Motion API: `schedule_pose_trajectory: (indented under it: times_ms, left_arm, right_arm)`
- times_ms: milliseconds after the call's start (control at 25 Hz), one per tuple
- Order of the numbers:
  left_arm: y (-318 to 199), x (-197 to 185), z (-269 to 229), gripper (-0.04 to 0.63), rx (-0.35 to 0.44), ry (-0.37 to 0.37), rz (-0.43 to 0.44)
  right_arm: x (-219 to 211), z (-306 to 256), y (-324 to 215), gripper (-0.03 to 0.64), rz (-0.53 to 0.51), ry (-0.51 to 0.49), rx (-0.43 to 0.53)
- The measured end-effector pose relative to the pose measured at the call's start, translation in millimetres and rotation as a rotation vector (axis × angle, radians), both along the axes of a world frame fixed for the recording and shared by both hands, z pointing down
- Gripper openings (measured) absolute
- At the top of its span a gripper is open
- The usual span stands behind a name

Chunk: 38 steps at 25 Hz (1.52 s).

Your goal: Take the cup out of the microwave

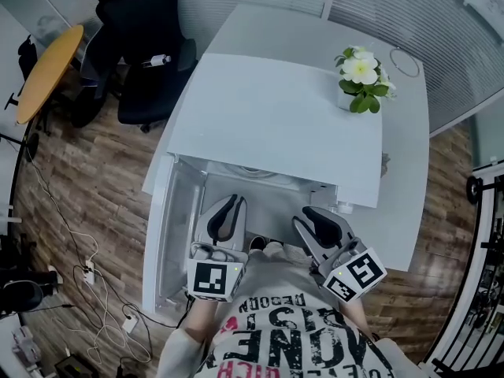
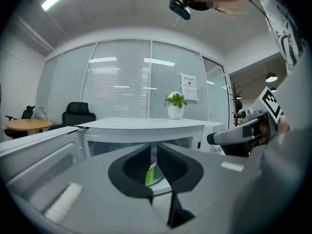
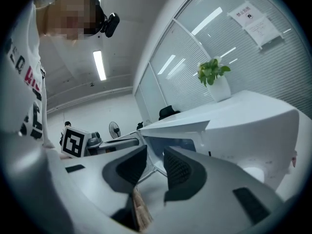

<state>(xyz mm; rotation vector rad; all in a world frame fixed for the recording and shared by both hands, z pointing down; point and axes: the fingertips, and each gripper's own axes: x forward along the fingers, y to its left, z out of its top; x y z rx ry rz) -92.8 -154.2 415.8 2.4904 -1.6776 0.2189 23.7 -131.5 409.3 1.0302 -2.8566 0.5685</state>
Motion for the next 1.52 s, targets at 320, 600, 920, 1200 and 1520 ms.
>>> schedule_pose_trajectory:
  times_ms: [320,600,920,1200,1520]
  left_arm:
    - [1.1,16.0,1.0,0.049,0.015,-0.005,-0.045]
    - [2.3,18.8,-0.2,0.029,0.025,-0.018,-0.064]
    - [1.7,20.8,-2.1,0.029,0.035,-0.041,-0.059]
    - [4.2,19.2,-1.9,0.029,0.043,-0.079,-0.051]
    - [4.5,17.0,2.8,0.031,0.006,-0.132,-0.059]
  right_arm:
    - [7.7,2.7,0.7,0.117,-0.051,-0.002,0.019]
    - [13.8,0.2,-0.6,0.117,-0.063,-0.007,0.027]
    - [14.6,-4.2,-3.3,0.117,-0.061,-0.025,0.038]
    - [13.9,-1.8,-5.8,0.117,-0.056,-0.026,0.030]
    - [14.5,0.6,-5.0,0.117,-0.061,-0.022,0.026]
